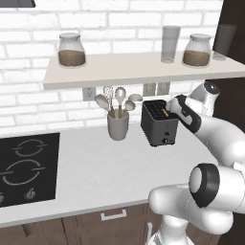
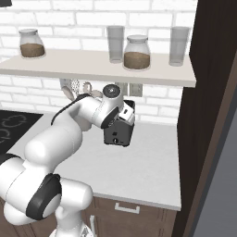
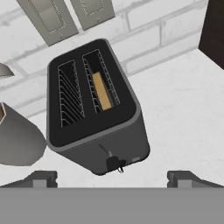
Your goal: Start the toaster. Once the lever pops up, take the bread to the plate on the dining counter.
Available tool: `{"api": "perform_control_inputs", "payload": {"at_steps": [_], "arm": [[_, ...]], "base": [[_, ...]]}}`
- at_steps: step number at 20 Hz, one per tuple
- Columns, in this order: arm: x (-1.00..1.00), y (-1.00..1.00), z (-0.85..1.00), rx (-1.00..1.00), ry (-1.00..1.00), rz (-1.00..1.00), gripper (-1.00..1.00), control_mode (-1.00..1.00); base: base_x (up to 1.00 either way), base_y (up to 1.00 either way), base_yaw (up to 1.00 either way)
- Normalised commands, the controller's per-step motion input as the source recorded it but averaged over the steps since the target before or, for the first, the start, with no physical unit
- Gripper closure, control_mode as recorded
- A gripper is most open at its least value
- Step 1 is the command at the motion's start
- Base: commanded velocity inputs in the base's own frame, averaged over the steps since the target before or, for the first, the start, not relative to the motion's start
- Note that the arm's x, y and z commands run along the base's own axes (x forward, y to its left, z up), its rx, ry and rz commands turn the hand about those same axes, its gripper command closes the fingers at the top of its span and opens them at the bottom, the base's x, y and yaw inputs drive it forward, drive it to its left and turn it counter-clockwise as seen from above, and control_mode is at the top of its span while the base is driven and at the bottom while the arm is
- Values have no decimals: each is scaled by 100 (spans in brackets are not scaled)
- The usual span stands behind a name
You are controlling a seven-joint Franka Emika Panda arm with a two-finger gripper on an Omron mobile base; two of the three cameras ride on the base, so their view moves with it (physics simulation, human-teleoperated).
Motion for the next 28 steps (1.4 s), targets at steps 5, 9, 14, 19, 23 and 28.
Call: {"api": "perform_control_inputs", "payload": {"at_steps": [5,9,14,19,23,28], "arm": [[0,0,0,0,0,0,-100,-100],[0,0,0,0,0,0,-100,-100],[0,0,0,0,0,0,-100,-100],[0,0,0,0,0,0,-100,-100],[0,0,0,0,0,0,-100,-100],[0,0,0,0,0,0,-100,-100]], "base": [[0,0,0],[0,0,0],[0,0,0],[0,0,0],[0,0,0],[0,0,0]]}}
